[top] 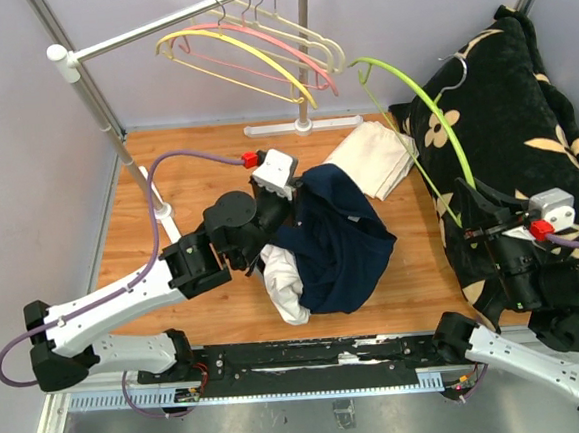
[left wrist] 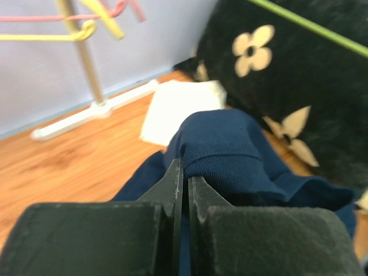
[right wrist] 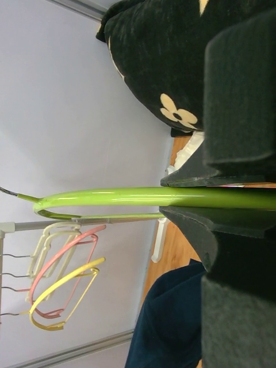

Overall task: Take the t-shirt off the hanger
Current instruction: Place the T-shirt in the bin.

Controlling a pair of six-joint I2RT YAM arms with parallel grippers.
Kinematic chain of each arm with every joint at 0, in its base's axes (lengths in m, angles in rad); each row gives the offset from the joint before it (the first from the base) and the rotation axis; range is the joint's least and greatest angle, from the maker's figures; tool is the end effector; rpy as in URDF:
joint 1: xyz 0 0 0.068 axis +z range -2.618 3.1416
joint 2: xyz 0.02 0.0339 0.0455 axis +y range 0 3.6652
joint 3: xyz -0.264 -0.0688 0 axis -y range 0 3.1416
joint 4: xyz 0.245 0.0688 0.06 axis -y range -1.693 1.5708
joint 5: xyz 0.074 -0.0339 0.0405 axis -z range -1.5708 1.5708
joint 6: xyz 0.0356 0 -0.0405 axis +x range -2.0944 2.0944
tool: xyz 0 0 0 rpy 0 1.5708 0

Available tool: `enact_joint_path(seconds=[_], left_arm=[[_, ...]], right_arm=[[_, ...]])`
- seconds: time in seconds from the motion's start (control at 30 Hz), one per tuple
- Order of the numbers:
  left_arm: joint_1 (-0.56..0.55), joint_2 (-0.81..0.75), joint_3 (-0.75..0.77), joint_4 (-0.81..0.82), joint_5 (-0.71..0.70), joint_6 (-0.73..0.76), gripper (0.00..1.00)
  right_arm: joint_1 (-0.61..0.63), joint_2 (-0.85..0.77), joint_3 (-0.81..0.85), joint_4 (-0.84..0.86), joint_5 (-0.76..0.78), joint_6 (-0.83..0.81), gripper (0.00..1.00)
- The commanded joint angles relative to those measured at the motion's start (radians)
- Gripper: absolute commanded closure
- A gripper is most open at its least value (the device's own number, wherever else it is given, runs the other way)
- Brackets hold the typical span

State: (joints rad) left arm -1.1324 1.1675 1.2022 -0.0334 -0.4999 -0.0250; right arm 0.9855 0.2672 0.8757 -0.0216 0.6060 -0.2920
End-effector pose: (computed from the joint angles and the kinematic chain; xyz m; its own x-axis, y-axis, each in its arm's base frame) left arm 0.1277 -0.2322 0.4249 -0.0142 -0.0213 -0.9997 0.5910 0.8063 -0.0256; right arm 0.0269 0.0039 0.4297 0.4148 0.1975 -0.8882 -0.3171 0.9463 0.0624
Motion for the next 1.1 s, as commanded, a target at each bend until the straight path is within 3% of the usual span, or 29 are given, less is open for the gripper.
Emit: enact_joint_path(seconds=[0.0, 0.13, 0.37, 0.8, 1.0, 1.07], left_arm=[[-0.020, -0.087, -0.052, -0.096, -0.266, 0.020, 1.00], [-0.023, -0.104, -0.097, -0.202, -0.394, -0.021, 0.99], [-0.024, -0.032, -0.113, -0.360, -0.482, -0.096, 0.99], [-0.023, 0.084, -0.246, -0.362, -0.355, -0.209, 0.99], [-0.023, 0.051, -0.269, -0.394, -0.346, -0.246, 0.99], [-0.023, 0.022, -0.256, -0.394, -0.348, -0.243, 0.88]], right_arm=[[0.007, 0.033, 0.002, 0.089, 0.001, 0.005, 0.99], [0.007, 0.067, -0.002, 0.116, -0.005, 0.008, 0.99], [0.007, 0.105, -0.003, 0.126, -0.015, 0.020, 0.99], [0.007, 0.087, -0.002, 0.144, 0.000, -0.006, 0.99], [0.007, 0.082, -0.004, 0.148, 0.000, -0.012, 0.99], [0.007, 0.080, -0.002, 0.149, 0.001, -0.014, 0.99]])
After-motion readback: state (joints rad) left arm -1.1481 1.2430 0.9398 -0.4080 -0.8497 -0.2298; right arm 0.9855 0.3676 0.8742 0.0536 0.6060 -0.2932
